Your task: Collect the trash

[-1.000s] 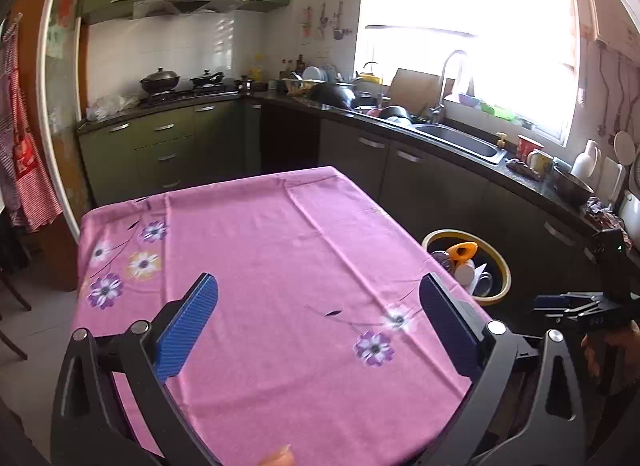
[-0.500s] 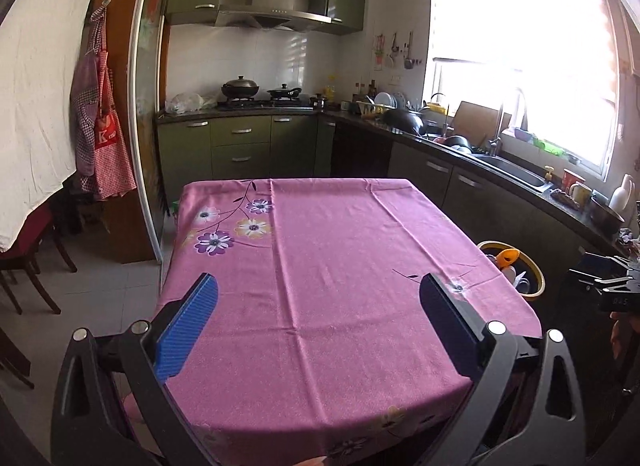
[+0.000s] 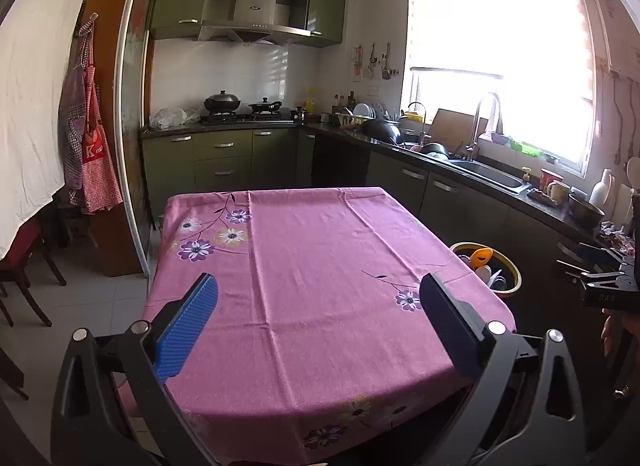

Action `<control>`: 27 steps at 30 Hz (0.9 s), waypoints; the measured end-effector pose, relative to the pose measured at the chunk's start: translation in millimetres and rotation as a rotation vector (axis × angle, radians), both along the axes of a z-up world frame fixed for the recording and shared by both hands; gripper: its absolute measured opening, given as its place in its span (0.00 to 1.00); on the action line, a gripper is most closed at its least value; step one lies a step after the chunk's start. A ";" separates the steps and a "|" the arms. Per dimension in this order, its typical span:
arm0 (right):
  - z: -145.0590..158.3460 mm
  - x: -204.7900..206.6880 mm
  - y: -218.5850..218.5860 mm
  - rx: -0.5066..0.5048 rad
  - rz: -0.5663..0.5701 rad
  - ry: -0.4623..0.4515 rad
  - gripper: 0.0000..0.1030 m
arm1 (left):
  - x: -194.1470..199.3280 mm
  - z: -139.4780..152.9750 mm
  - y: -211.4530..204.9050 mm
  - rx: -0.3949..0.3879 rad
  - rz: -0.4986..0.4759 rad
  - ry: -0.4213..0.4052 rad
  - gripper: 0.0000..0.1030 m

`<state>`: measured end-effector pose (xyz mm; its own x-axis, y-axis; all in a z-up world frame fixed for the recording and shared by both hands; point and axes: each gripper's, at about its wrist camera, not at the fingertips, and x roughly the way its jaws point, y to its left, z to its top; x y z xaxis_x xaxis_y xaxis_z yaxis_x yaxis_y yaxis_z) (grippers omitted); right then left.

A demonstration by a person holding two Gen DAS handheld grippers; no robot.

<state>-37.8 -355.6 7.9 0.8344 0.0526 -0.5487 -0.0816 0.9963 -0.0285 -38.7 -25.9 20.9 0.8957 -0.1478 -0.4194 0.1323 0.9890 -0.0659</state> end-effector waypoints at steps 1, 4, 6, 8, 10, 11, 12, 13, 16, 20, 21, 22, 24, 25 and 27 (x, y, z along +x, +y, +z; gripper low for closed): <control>0.3 -0.4 -0.7 0.001 -0.001 -0.001 0.95 | -0.3 0.1 0.5 0.000 0.001 0.000 0.93; 0.5 -0.4 -1.3 0.002 -0.003 0.000 0.95 | -1.1 -0.4 0.7 0.000 0.004 -0.002 0.93; 0.7 -0.1 -1.6 0.002 -0.003 0.002 0.95 | -1.1 -0.8 0.8 0.003 0.002 -0.001 0.93; 0.7 0.8 -1.2 0.001 -0.001 0.003 0.95 | -1.1 -1.2 -0.1 0.006 -0.002 0.000 0.93; 0.4 1.6 -1.0 -0.001 -0.001 0.005 0.95 | -1.1 -0.7 -1.9 0.011 -0.006 0.002 0.93; 0.1 1.5 -1.1 0.000 0.000 0.006 0.95 | -2.0 0.1 -2.9 0.013 -0.005 0.001 0.93; -0.1 1.6 -1.4 0.000 0.000 0.007 0.95 | -2.1 0.3 -3.0 0.011 -0.007 0.001 0.93; -0.1 1.9 -1.4 0.000 0.000 0.007 0.95 | -2.2 0.7 -3.3 0.011 -0.010 0.000 0.93; -0.1 2.0 -1.7 0.000 0.000 0.009 0.95 | -1.9 2.7 -4.0 0.013 -0.011 -0.004 0.93; -0.1 2.3 -2.2 0.001 -0.004 0.007 0.95 | -2.4 4.0 -5.6 0.017 -0.014 -0.007 0.93; 0.0 2.2 -2.7 0.004 -0.006 0.006 0.95 | -2.5 4.3 -5.9 0.019 -0.015 -0.008 0.93; -0.1 2.0 -3.6 0.005 -0.006 0.005 0.95 | -2.7 4.7 -5.9 0.019 -0.017 -0.009 0.93; -0.1 2.1 -4.0 0.006 -0.007 0.004 0.95 | -3.0 5.7 -5.6 0.019 -0.018 -0.012 0.93; -0.4 1.6 -4.3 0.008 -0.007 0.004 0.95 | -3.1 6.1 -5.6 0.019 -0.018 -0.013 0.93; -0.6 1.6 -4.8 0.007 -0.008 0.005 0.95 | -3.2 7.0 -5.6 0.018 -0.019 -0.015 0.93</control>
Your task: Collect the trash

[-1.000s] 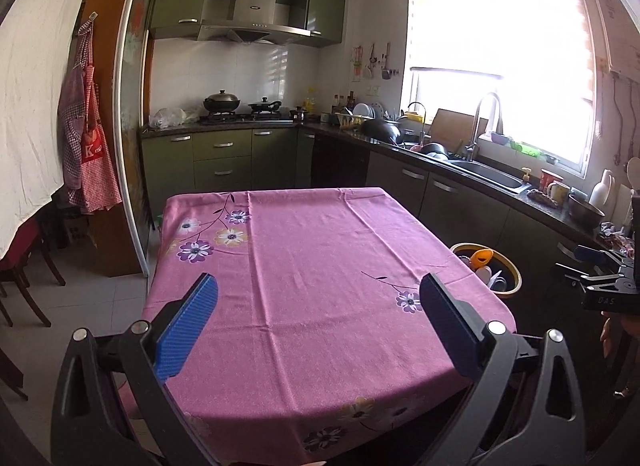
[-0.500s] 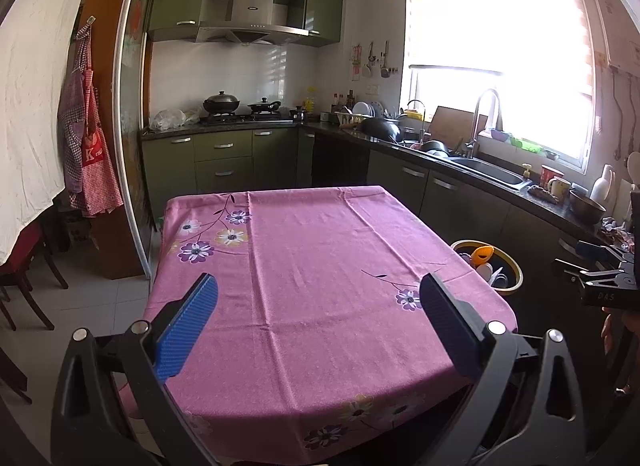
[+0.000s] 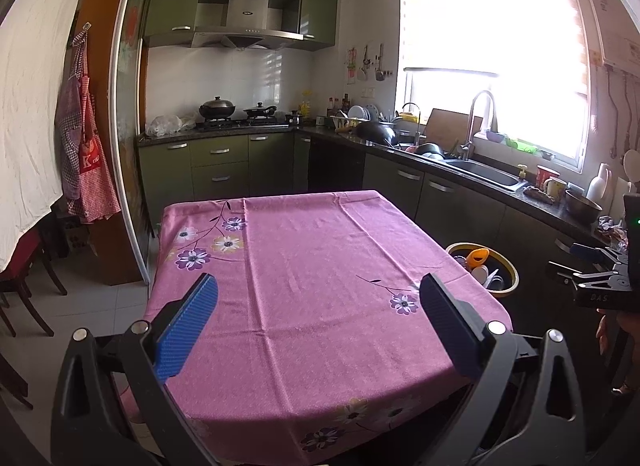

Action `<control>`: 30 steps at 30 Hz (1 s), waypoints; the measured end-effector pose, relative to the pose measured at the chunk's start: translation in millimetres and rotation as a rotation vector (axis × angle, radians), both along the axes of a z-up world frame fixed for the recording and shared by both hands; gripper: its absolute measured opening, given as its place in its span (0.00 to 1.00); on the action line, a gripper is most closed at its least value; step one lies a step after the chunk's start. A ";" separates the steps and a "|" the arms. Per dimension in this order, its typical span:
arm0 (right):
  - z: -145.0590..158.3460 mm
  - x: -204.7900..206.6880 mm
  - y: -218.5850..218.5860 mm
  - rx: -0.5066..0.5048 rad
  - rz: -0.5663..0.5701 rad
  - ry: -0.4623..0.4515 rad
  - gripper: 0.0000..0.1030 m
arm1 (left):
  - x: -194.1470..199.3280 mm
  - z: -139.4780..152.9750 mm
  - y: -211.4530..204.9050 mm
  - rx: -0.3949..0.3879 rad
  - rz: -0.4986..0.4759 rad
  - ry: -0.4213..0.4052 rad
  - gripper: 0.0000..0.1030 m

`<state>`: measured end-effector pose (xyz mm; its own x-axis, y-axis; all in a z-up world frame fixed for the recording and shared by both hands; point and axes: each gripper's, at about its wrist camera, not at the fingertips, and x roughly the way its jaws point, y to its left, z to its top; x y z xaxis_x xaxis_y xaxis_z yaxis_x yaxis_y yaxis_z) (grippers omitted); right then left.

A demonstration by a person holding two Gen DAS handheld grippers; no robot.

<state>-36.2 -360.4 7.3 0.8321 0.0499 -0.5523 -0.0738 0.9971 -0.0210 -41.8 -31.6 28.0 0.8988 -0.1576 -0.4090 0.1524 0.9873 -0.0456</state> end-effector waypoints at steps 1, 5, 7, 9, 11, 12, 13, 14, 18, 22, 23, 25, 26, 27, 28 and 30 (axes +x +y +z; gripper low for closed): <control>0.0 -0.2 -0.2 0.001 0.000 -0.001 0.95 | 0.2 0.4 -0.3 0.000 0.000 0.000 0.93; 1.2 -0.8 -1.1 0.003 -0.004 -0.004 0.95 | 1.4 1.5 -1.6 0.001 -0.004 0.004 0.93; 1.6 -1.0 -1.5 0.004 -0.006 -0.006 0.95 | 1.7 1.9 -2.0 0.004 -0.005 0.004 0.93; 1.9 -1.7 -2.1 0.005 -0.008 -0.007 0.95 | 1.7 1.8 -2.8 0.007 -0.007 0.003 0.93; 1.7 -1.9 -2.3 0.004 -0.009 -0.007 0.95 | 1.2 1.6 -2.9 0.007 -0.007 0.003 0.93; 1.9 -1.8 -2.6 0.005 -0.009 -0.007 0.95 | 1.3 1.6 -3.0 0.007 -0.007 0.004 0.93; 1.7 -1.8 -2.5 0.004 -0.010 -0.007 0.95 | 1.3 1.5 -3.1 0.007 -0.007 0.004 0.93; 2.1 -1.8 -2.7 0.004 -0.010 -0.006 0.95 | 1.3 1.7 -3.9 0.007 -0.008 0.005 0.93; 1.8 -1.2 -2.3 0.002 -0.012 -0.003 0.95 | 1.8 1.0 -4.7 0.006 -0.010 0.010 0.93; 1.5 -0.4 -0.9 0.002 -0.010 -0.001 0.95 | 2.1 0.6 -4.9 0.008 -0.012 0.011 0.93; 1.3 -0.2 -1.2 0.001 -0.011 0.000 0.95 | 2.1 0.1 -4.9 0.008 -0.012 0.012 0.93; 1.3 -0.2 -1.2 0.003 -0.010 0.000 0.95 | 2.9 -0.4 -4.8 0.007 -0.013 0.013 0.93; 1.3 -0.2 -1.0 0.002 -0.010 0.000 0.95 | 2.7 -0.8 -5.0 0.007 -0.014 0.014 0.93; 1.2 -0.1 -0.8 0.002 -0.010 0.000 0.95 | 2.9 -1.0 -5.1 0.008 -0.015 0.015 0.93; 1.1 -0.1 -0.7 0.002 -0.011 0.001 0.95 | 2.9 -1.1 -5.3 0.009 -0.017 0.015 0.93; 0.7 0.9 -1.1 0.002 -0.011 0.002 0.95 | 2.6 -1.5 -6.1 0.010 -0.020 0.014 0.93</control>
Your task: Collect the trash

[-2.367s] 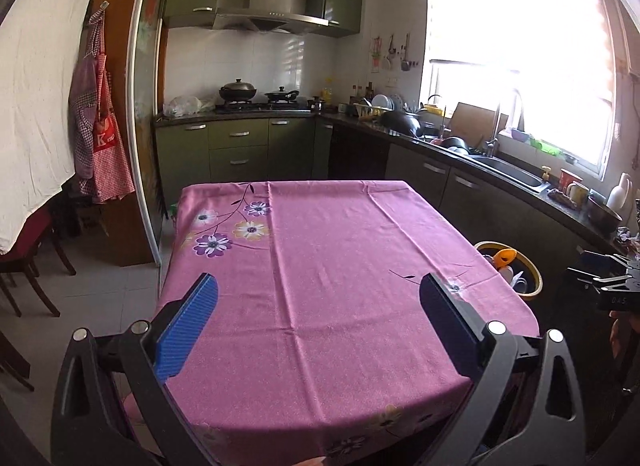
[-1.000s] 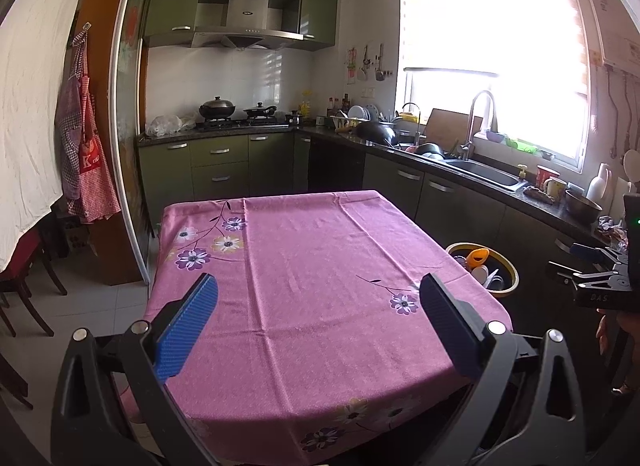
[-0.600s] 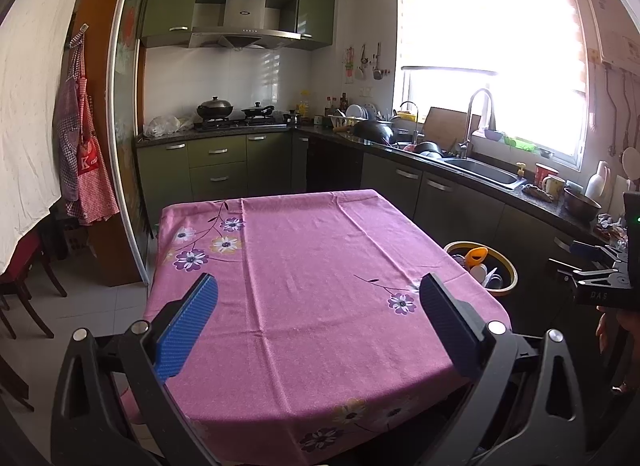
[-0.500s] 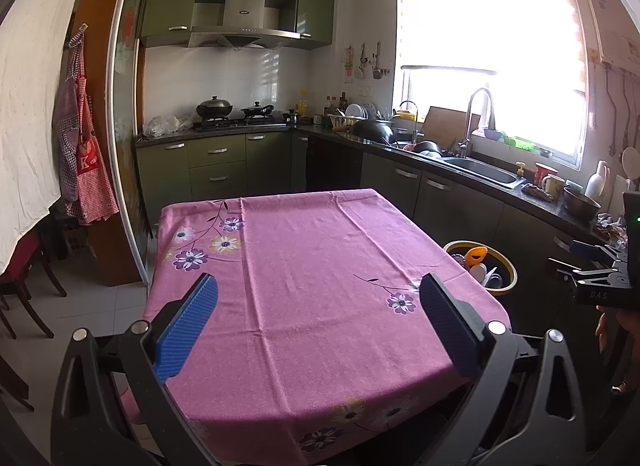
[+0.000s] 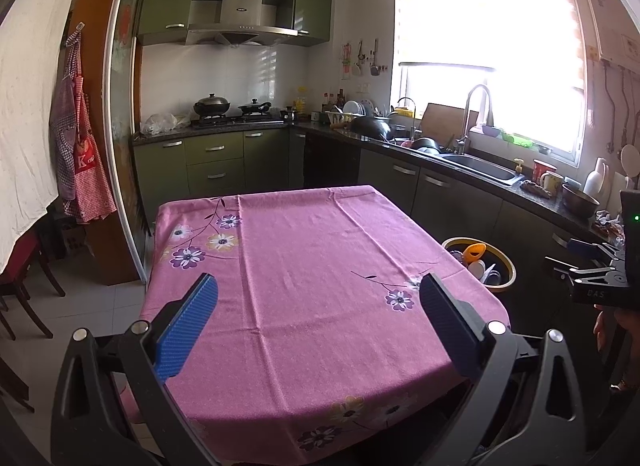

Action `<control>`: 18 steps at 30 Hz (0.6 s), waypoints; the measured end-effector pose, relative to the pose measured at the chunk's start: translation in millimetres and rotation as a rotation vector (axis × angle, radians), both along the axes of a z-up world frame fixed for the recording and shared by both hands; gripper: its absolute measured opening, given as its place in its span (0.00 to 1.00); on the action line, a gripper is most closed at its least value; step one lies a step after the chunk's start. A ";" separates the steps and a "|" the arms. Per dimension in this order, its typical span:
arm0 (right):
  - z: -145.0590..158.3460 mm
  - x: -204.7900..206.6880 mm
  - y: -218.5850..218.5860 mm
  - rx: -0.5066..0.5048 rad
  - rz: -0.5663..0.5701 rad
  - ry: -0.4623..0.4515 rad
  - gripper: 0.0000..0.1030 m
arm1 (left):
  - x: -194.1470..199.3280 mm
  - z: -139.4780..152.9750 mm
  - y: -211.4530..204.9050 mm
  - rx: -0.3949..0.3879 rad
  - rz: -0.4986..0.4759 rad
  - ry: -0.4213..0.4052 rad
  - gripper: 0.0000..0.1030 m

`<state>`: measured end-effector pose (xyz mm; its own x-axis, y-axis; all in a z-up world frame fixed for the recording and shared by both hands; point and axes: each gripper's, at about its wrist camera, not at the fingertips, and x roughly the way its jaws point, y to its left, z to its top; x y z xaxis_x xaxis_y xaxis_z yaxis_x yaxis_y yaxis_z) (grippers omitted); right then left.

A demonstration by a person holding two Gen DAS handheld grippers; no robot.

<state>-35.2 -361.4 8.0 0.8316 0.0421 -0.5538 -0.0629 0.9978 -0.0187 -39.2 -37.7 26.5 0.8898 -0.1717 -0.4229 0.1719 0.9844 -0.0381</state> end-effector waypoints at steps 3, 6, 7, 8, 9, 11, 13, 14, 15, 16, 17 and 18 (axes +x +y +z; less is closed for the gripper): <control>-0.5 0.8 0.3 -0.001 0.000 0.002 0.95 | 0.1 -0.2 -0.7 0.001 -0.003 -0.001 0.93; -0.8 1.0 0.9 -0.002 -0.001 0.002 0.95 | -0.1 -0.4 -1.1 0.000 -0.005 0.001 0.93; -0.6 0.8 0.5 -0.002 0.000 0.002 0.95 | -0.2 -0.5 -1.6 0.001 -0.005 0.001 0.93; -0.7 0.9 0.7 -0.002 0.000 0.002 0.95 | -0.4 -0.4 -2.5 0.002 -0.006 0.001 0.93; -1.1 1.2 0.6 -0.003 0.000 0.003 0.95 | -0.3 -0.3 -3.2 0.003 -0.007 0.001 0.93; -1.8 1.8 0.3 -0.002 0.000 0.004 0.95 | 0.0 0.3 -4.1 0.003 -0.010 0.002 0.93; -2.8 2.4 0.3 -0.004 0.000 0.006 0.95 | -0.2 0.6 -4.6 0.006 -0.010 0.000 0.93; -2.8 2.5 0.3 -0.003 0.000 0.006 0.95 | 0.0 0.7 -4.5 0.005 -0.011 0.000 0.93; -3.5 3.0 0.5 -0.003 0.001 0.007 0.95 | 0.0 0.6 -4.8 0.004 -0.012 0.000 0.93; -3.9 3.4 0.7 -0.004 0.001 0.007 0.95 | 0.0 0.7 -4.8 0.005 -0.012 0.000 0.93; -3.9 3.4 0.5 -0.003 0.001 0.006 0.95 | 0.1 0.8 -4.6 0.005 -0.011 0.000 0.93; -3.9 3.4 0.6 -0.003 0.001 0.007 0.95 | 0.1 0.8 -4.9 0.004 -0.013 0.001 0.93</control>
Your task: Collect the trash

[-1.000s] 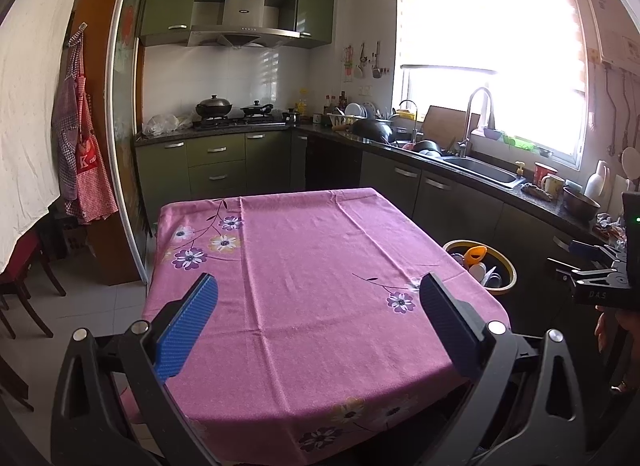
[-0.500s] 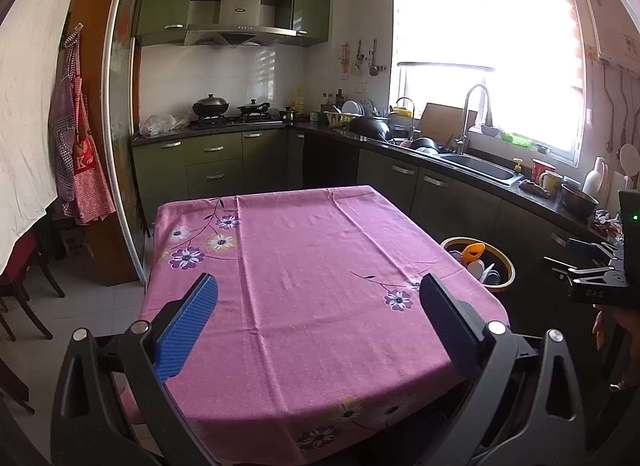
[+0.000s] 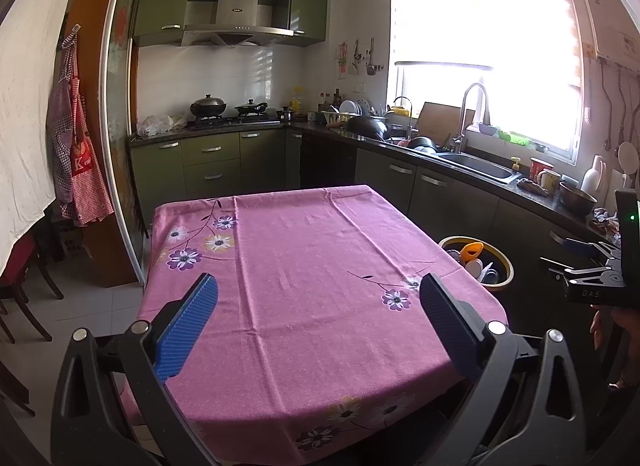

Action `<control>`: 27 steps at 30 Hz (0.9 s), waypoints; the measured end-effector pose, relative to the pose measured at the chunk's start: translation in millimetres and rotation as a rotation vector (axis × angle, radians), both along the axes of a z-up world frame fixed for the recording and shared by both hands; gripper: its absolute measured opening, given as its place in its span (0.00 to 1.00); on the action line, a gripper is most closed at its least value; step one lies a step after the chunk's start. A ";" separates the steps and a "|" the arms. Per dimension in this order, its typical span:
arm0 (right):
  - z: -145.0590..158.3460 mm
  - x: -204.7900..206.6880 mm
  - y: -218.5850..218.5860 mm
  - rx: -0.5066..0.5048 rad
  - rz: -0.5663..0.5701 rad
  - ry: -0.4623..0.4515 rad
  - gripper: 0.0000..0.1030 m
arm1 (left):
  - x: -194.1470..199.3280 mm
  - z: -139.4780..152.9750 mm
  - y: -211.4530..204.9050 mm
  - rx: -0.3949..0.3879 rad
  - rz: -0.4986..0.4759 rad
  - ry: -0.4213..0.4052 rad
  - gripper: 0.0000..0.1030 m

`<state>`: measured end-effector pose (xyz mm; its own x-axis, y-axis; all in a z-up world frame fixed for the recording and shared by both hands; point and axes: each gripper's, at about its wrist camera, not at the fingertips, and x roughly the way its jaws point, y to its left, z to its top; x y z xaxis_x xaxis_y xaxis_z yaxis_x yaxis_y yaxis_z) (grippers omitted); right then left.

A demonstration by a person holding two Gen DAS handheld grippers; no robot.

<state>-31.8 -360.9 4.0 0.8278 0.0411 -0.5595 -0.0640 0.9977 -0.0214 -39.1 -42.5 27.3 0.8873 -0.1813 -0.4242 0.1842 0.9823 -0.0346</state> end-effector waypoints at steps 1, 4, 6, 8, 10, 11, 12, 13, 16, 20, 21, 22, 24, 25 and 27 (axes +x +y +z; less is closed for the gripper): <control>-0.2 0.2 0.2 -0.001 0.000 0.000 0.95 | 0.1 0.0 0.2 -0.001 -0.001 0.000 0.93; -1.4 0.7 0.2 -0.001 -0.001 0.002 0.95 | 0.2 0.1 0.5 0.000 -0.003 0.001 0.93; -1.9 1.2 0.0 -0.001 0.000 0.003 0.95 | 0.1 -0.1 0.3 0.000 -0.004 0.002 0.93; -2.0 1.3 -0.1 -0.002 0.000 0.003 0.95 | 0.8 0.0 0.4 0.001 -0.004 0.003 0.93; -2.1 1.5 -0.4 -0.002 0.001 0.004 0.95 | 0.7 0.0 0.4 0.000 -0.003 0.003 0.93; -2.2 1.6 -0.3 -0.002 0.000 0.003 0.95 | 0.7 0.0 0.3 -0.001 -0.005 0.003 0.93; -2.2 1.6 -0.3 -0.002 0.000 0.003 0.95 | 1.2 0.1 -0.1 -0.001 -0.005 0.004 0.93; -2.4 1.7 -0.2 -0.001 0.000 0.004 0.95 | 1.6 0.0 -0.7 0.000 -0.006 0.004 0.93; -3.1 2.1 -0.6 -0.002 0.000 0.005 0.95 | 2.8 -1.2 -2.2 0.001 -0.007 0.006 0.93; -3.3 1.9 -0.5 -0.002 0.001 0.005 0.95 | 4.5 -2.0 -3.0 -0.001 -0.009 0.009 0.93; -3.9 2.2 -0.6 -0.002 0.001 0.005 0.95 | 4.8 -2.4 -2.8 -0.002 -0.009 0.010 0.93; -4.0 2.2 -0.4 -0.003 0.001 0.006 0.95 | 5.2 -2.5 -2.5 -0.004 -0.008 0.011 0.93; -4.6 2.5 -0.9 -0.003 0.001 0.007 0.95 | 5.7 -2.9 -2.3 -0.007 -0.008 0.013 0.93; -4.6 2.5 -0.9 -0.003 0.001 0.007 0.95 | 6.0 -3.2 -2.1 -0.009 -0.006 0.014 0.93; -5.9 3.5 -1.1 -0.004 0.001 0.009 0.95 | 7.0 -3.6 -1.4 -0.014 -0.008 0.015 0.93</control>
